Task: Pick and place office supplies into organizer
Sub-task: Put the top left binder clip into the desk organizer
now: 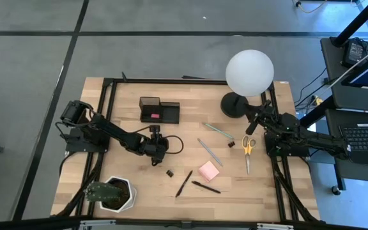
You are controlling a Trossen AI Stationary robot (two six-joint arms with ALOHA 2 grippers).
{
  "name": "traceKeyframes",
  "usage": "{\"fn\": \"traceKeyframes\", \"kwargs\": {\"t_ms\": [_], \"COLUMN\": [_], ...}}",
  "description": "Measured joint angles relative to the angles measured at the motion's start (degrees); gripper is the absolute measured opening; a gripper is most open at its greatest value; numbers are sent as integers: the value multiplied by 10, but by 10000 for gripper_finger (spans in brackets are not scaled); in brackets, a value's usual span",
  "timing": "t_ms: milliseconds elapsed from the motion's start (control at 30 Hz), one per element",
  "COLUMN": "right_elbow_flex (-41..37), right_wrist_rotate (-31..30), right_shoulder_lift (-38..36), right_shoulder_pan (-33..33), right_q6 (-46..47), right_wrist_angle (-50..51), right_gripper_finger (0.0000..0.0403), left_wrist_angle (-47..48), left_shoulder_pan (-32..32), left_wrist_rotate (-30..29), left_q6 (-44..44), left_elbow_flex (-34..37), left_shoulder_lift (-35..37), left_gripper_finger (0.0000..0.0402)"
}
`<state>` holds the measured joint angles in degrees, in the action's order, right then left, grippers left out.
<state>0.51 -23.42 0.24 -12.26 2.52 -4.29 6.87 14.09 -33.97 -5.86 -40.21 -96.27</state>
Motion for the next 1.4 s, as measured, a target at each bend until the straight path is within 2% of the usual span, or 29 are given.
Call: {"fn": "traceKeyframes", "kwargs": {"t_ms": [500, 667, 867, 1067, 1233, 1400], "right_elbow_flex": [0, 0, 0, 0, 0, 0], "right_wrist_rotate": [0, 0, 0, 0, 0, 0], "right_shoulder_lift": [0, 0, 0, 0, 0, 0], "right_shoulder_pan": [0, 0, 0, 0, 0, 0], "right_q6": [0, 0, 0, 0, 0, 0], "right_wrist_angle": [0, 0, 0, 0, 0, 0], "right_gripper_finger": [81, 81, 81, 81, 81, 81], "left_wrist_angle": [-10, -8, -7, -11, -12, -12], "left_shoulder_pan": [0, 1, 0, 0, 1, -1], "left_wrist_rotate": [-7, -9, -11, 13, 65, 36], "left_q6": [12, 29, 32, 36, 42, 46], "left_elbow_flex": [0, 1, 1, 1, 1, 1], "left_shoulder_lift": [1, 27, 68, 73, 70, 70], "left_gripper_finger": [97, 94, 59, 36, 55, 99]}}
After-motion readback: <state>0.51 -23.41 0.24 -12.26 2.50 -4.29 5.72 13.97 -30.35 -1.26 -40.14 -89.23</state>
